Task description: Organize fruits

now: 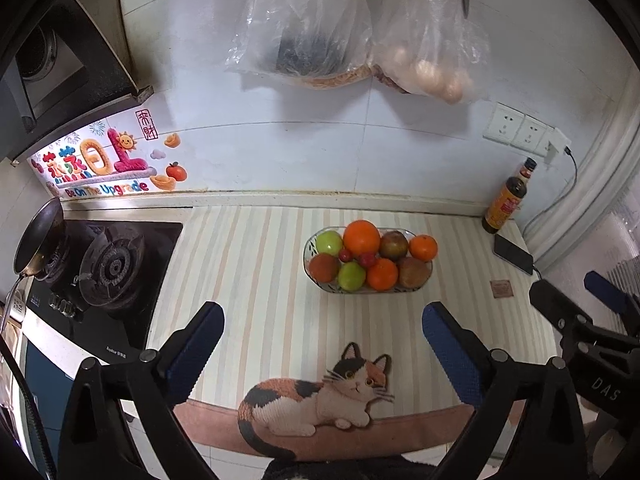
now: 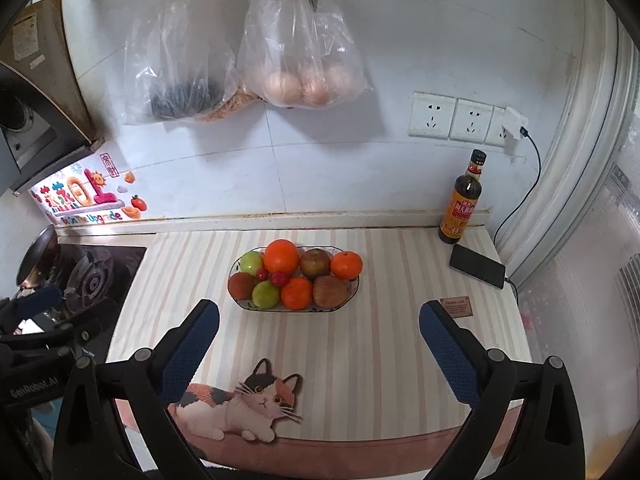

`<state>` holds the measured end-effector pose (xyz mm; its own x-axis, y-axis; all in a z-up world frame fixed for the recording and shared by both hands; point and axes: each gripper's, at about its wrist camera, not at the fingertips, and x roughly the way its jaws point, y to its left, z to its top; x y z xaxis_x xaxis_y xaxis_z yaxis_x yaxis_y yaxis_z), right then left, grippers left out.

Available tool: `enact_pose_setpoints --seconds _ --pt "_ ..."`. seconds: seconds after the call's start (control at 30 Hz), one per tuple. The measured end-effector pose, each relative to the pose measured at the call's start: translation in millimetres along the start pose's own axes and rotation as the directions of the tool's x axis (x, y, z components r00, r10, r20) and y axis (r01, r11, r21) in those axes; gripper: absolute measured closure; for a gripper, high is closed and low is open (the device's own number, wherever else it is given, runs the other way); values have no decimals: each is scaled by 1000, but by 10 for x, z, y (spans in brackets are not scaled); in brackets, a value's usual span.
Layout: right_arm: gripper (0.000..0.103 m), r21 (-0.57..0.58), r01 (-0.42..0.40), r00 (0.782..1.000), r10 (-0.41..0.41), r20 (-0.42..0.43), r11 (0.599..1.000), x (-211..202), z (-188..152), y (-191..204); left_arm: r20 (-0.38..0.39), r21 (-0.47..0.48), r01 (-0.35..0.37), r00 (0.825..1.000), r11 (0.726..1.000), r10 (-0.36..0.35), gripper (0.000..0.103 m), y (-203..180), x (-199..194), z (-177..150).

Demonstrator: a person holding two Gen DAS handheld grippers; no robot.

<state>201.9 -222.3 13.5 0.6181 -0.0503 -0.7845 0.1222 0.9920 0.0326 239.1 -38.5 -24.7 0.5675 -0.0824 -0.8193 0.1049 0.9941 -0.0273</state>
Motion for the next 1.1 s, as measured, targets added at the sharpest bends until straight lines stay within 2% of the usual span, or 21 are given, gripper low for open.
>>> enact_pose_setpoints --seconds 0.3,0.63,1.1 --pt "1 -3 24 1000 -24 -15 1000 362 24 -57 -14 -8 -51 999 999 50 1 48 276 64" --pt "1 -14 23 997 -24 -76 1000 588 7 -84 -105 13 -53 993 999 54 1 29 465 16" --pt "1 -11 23 996 -24 -87 1000 635 6 -134 -93 19 -55 994 998 56 1 -4 472 27"
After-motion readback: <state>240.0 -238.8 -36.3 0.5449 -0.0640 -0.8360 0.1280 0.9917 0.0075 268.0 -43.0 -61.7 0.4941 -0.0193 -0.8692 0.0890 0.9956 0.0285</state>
